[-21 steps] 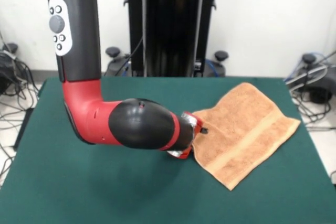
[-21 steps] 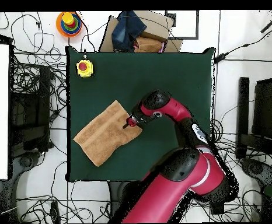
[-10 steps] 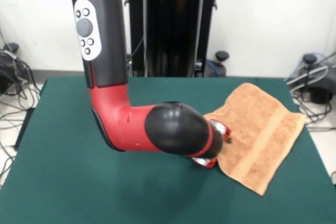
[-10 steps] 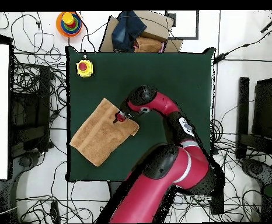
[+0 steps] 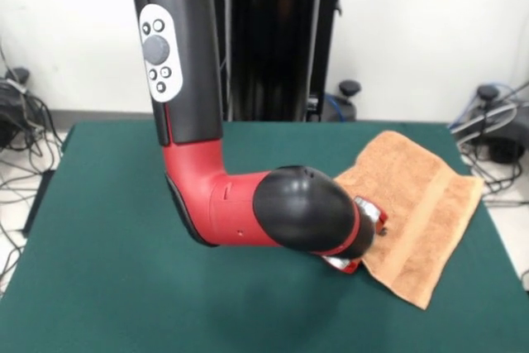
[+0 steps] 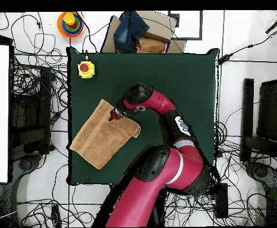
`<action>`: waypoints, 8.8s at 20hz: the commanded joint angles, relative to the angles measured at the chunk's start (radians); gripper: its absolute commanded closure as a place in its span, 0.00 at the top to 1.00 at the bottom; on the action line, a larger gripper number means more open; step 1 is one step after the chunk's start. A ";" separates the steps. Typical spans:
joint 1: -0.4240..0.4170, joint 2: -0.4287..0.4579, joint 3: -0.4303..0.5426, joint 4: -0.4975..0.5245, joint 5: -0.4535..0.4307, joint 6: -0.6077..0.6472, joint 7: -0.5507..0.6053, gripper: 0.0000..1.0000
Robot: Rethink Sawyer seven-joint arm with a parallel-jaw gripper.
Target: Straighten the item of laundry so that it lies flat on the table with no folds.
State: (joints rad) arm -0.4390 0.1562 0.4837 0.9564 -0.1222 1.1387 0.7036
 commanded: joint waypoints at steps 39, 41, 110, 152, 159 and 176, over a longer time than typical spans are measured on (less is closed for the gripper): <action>-0.006 0.136 0.006 0.030 -0.021 -0.183 0.055 1.00; -0.006 0.137 0.006 0.029 -0.020 -0.179 0.053 0.00; 0.081 0.007 -0.057 0.126 -0.084 -0.573 0.268 0.00; -0.033 0.127 0.037 0.098 -0.036 -0.401 0.040 1.00; -0.029 0.101 0.028 0.125 -0.117 -0.644 0.081 1.00; 0.004 -0.336 -0.128 0.324 -0.261 -0.561 0.105 1.00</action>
State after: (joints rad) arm -0.4057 -0.0891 0.4469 1.2505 -0.3324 0.5383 0.7034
